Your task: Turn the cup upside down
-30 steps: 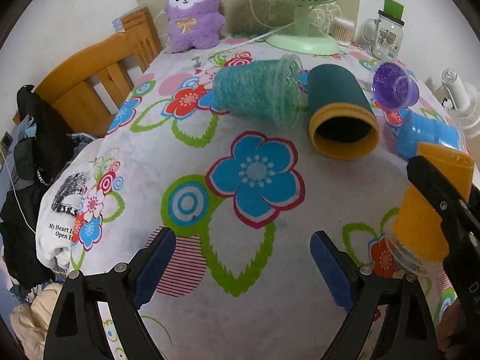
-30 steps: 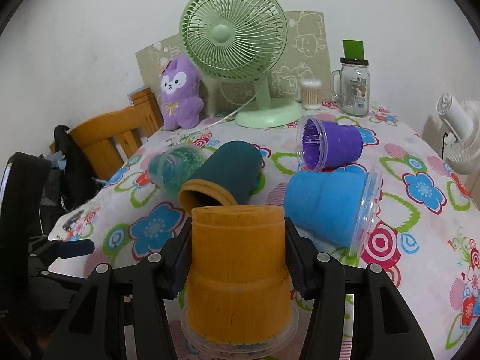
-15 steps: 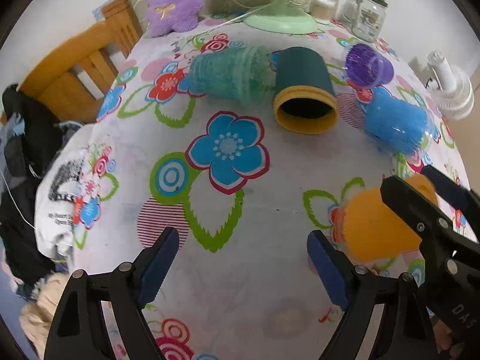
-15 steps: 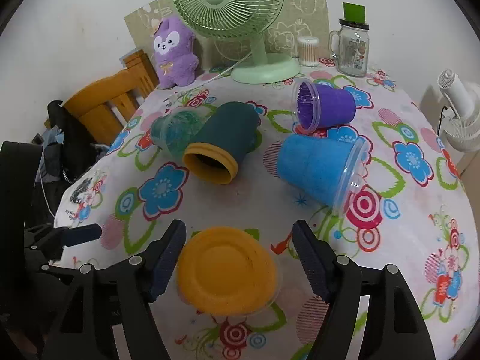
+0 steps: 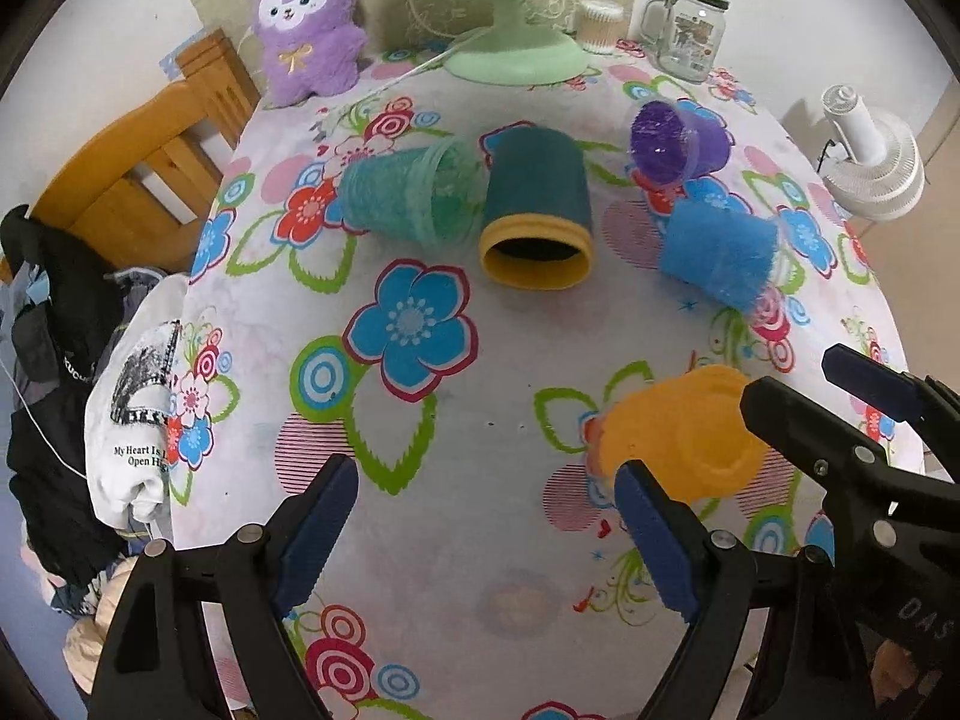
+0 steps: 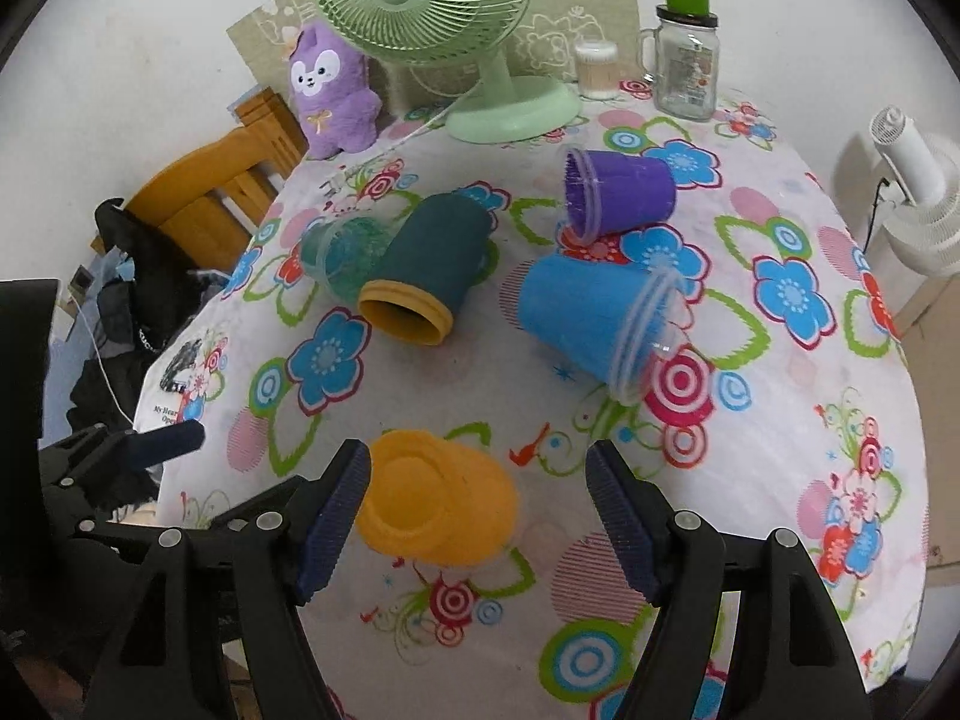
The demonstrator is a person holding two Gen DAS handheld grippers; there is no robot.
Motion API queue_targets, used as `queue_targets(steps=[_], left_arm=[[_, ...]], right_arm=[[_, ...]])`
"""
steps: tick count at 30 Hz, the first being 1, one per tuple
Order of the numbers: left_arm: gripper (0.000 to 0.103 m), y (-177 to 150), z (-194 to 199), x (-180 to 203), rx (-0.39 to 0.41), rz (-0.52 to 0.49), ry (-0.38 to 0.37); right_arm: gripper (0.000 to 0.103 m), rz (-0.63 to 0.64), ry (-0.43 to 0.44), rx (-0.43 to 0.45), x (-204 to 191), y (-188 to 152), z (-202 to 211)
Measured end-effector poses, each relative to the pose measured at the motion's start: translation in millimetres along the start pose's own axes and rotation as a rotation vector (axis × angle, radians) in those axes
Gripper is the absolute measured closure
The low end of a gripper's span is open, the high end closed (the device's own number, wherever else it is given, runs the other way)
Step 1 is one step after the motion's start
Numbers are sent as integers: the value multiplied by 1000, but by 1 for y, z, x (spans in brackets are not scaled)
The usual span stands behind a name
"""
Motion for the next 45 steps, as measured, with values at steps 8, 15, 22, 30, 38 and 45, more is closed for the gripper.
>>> queue_targets(steps=[8,15,22,30,38,45], left_arm=[[14,3,25,13,25,-21,-26],[13,9,63,17,90,-20,-67],[10,10,101,14,162,-11,-77],[9,12,135,6,176,20,-58],[8,13,174,4,263,-1,-44],[5,18,189,1,312,19,-58]], right_arm=[[26,51,-69,-9,9,7,33],[26,117,-132,14,8,12,69],[26,159,-173,82,-6,17,107],[22,141,-190,136,-16,17,137],[15,96,-229,214,-16,26,171],[9,73,-251,271,-18,35,190]])
Point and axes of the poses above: each gripper's, at about its wrist camera, not at the fingertips, and z roughly against the way its jaws point, x to its right, y to its top, the point moved 4 cm from there along -z, roughly the way its jaws point, and after that the axes turned 1 degree about x, right-handed, at the moved point
